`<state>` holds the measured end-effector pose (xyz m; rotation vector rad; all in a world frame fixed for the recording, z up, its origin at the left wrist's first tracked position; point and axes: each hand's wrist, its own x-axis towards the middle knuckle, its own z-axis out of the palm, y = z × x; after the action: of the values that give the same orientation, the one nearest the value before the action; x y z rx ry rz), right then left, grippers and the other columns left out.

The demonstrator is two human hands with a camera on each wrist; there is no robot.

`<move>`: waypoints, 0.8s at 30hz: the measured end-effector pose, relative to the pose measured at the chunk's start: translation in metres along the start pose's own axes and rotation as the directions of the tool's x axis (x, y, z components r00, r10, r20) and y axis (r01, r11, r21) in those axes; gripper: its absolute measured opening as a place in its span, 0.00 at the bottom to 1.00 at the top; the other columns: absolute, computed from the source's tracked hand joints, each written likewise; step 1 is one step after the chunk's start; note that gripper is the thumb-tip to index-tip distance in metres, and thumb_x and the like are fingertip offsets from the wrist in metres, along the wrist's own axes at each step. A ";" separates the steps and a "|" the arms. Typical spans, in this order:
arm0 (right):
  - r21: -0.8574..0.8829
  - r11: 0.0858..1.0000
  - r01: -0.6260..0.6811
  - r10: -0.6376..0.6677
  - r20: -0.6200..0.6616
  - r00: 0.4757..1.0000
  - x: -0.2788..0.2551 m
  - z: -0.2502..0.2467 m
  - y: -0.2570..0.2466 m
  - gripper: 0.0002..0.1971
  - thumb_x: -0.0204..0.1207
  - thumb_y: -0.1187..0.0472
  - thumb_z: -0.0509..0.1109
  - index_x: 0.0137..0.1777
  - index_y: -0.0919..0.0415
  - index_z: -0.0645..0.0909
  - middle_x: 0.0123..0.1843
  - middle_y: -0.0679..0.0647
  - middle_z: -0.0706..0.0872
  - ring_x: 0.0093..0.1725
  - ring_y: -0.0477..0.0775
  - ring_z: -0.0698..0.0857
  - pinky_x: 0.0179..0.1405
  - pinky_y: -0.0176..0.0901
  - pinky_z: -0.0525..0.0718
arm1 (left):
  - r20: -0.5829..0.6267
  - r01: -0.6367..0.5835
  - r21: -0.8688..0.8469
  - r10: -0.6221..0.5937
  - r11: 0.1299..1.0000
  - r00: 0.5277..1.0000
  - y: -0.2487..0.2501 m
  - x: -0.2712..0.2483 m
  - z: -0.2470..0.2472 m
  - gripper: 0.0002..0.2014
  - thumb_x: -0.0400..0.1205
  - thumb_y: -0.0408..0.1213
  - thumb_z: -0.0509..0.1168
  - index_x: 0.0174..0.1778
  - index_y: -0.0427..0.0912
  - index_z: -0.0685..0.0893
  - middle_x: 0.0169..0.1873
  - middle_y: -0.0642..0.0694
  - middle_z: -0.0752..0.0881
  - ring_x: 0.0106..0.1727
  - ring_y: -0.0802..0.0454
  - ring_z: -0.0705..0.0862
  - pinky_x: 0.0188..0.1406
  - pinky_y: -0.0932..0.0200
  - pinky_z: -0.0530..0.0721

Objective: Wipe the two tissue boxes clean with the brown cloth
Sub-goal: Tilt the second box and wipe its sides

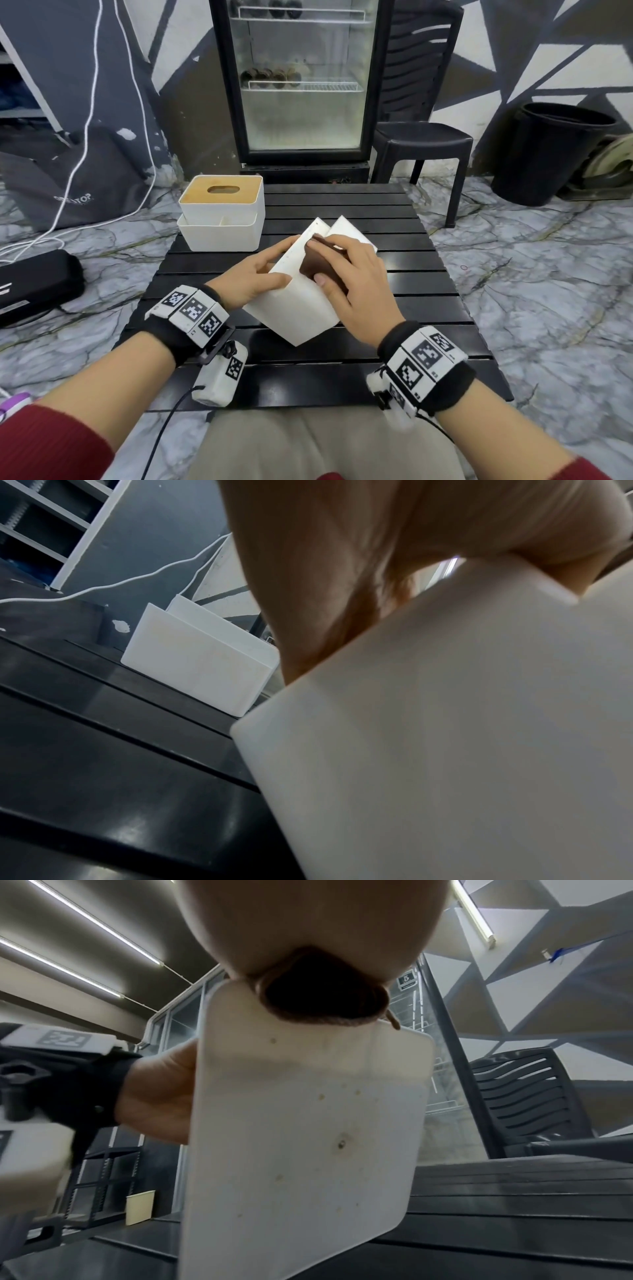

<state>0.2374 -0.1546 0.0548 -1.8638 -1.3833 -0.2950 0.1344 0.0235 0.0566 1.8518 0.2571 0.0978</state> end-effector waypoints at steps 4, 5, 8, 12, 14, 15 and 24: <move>0.007 0.999 -0.044 0.044 0.000 0.999 0.008 0.000 0.015 0.23 0.76 0.47 0.54 0.71 0.48 0.72 0.69 0.47 0.73 0.65 0.47 0.67 0.64 0.51 0.67 | 0.016 0.013 -0.032 -0.013 0.999 1.000 0.000 -0.001 -0.001 0.33 0.67 0.45 0.67 0.69 0.74 0.71 0.61 0.55 0.85 0.57 0.58 0.84 0.53 0.68 0.81; 0.011 0.998 -0.058 0.058 0.000 0.998 0.011 0.001 0.018 0.23 0.76 0.47 0.54 0.71 0.47 0.72 0.69 0.47 0.73 0.65 0.47 0.66 0.63 0.49 0.66 | 0.020 0.022 -0.038 -0.021 0.999 1.000 0.000 -0.001 -0.002 0.34 0.66 0.46 0.67 0.69 0.75 0.71 0.61 0.55 0.85 0.57 0.58 0.84 0.53 0.67 0.81; -0.008 0.996 -0.090 0.090 -0.013 0.996 0.019 0.002 0.026 0.22 0.77 0.50 0.56 0.71 0.47 0.71 0.69 0.48 0.73 0.65 0.48 0.66 0.60 0.47 0.64 | 0.022 0.041 -0.038 -0.041 0.998 0.999 -0.003 0.001 -0.004 0.36 0.66 0.46 0.67 0.71 0.72 0.70 0.63 0.54 0.84 0.60 0.54 0.83 0.57 0.62 0.80; -0.023 0.991 -0.135 0.135 -0.007 0.991 0.029 0.001 0.038 0.22 0.76 0.51 0.57 0.71 0.48 0.71 0.68 0.48 0.73 0.64 0.49 0.67 0.59 0.45 0.60 | 0.017 0.054 -0.047 -0.054 0.997 0.998 -0.003 0.001 -0.005 0.35 0.65 0.46 0.68 0.70 0.73 0.70 0.62 0.58 0.85 0.59 0.56 0.84 0.53 0.64 0.82; -0.022 0.988 -0.154 0.154 -0.002 0.988 0.034 0.000 0.042 0.22 0.76 0.51 0.57 0.71 0.48 0.71 0.68 0.49 0.73 0.65 0.50 0.67 0.60 0.44 0.60 | 0.021 0.057 -0.058 -0.056 0.997 0.998 -0.002 0.001 -0.005 0.35 0.65 0.45 0.69 0.70 0.71 0.70 0.61 0.59 0.85 0.58 0.58 0.85 0.50 0.67 0.82; -0.018 0.986 -0.164 0.164 -0.002 0.987 0.036 0.000 0.044 0.22 0.76 0.52 0.57 0.71 0.48 0.71 0.68 0.49 0.72 0.65 0.51 0.67 0.61 0.45 0.61 | 0.022 0.058 -0.060 -0.057 0.997 0.998 -0.001 0.001 -0.005 0.36 0.65 0.45 0.68 0.71 0.70 0.70 0.62 0.59 0.85 0.59 0.58 0.84 0.50 0.67 0.82; 0.106 0.962 -0.253 0.242 0.105 0.965 0.053 -0.005 0.045 0.20 0.80 0.57 0.60 0.72 0.48 0.70 0.71 0.48 0.73 0.66 0.53 0.75 0.64 0.49 0.74 | 0.017 0.082 -0.073 -0.081 0.994 0.997 -0.006 -0.001 -0.010 0.41 0.66 0.44 0.68 0.78 0.61 0.65 0.67 0.55 0.82 0.66 0.51 0.81 0.64 0.56 0.79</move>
<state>0.2988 -0.1251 0.0699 -1.9447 -1.1819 -0.0010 0.1312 0.0343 0.0543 1.7654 0.3151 0.0374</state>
